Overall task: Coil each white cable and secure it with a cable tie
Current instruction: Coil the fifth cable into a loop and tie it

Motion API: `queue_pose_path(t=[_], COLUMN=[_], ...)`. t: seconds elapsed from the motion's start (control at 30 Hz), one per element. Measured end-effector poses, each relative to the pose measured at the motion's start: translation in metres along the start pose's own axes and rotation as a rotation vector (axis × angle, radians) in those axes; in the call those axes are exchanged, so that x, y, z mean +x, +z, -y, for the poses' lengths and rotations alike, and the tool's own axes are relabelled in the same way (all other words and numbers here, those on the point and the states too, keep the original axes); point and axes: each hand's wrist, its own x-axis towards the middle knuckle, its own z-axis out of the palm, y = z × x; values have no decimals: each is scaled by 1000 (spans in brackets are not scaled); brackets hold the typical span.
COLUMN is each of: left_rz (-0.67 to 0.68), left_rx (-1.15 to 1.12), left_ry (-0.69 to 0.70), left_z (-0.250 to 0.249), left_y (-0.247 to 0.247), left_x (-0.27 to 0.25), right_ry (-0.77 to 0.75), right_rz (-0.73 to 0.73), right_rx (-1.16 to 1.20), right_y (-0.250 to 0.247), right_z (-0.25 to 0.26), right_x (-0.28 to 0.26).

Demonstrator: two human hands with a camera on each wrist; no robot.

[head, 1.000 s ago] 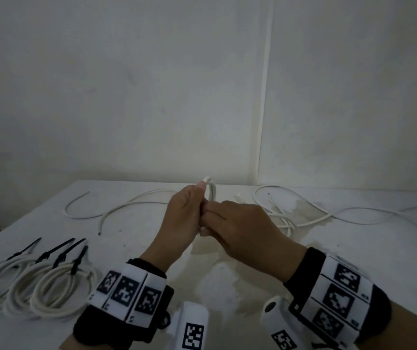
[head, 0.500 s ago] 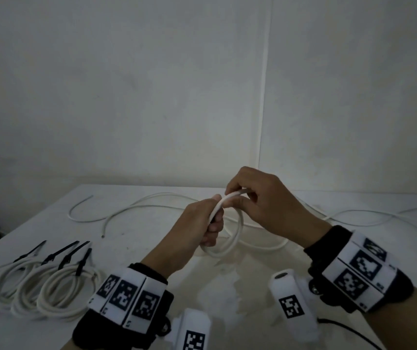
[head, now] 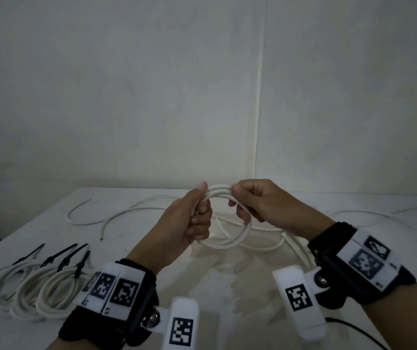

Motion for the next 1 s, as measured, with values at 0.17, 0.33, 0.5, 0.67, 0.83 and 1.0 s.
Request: queue_pose_path(t=[0.17, 0.33, 0.5, 0.67, 0.83, 1.0], left_rz=[55, 16, -111, -164, -105, -129], left_rx=[5, -39, -42, -147, -187, -94], left_ry=[-45, -59, -4, -26, -53, -62], left_z=[5, 4, 4, 5, 6, 6], left_y=[1, 1, 5, -5, -1, 0], left_x=[-4, 3, 7, 9, 10, 10], right_ry=[8, -41, -24, -48, -111, -117], right_rz=[-70, -155, -49, 111, -30, -28], right_rx=[7, -24, 89, 30, -74, -100], right_y=[-3, 4, 1, -10, -6, -4], right_z=[-2, -6, -12, -20, -24, -26], right_x=[0, 4, 2, -6, -4, -6])
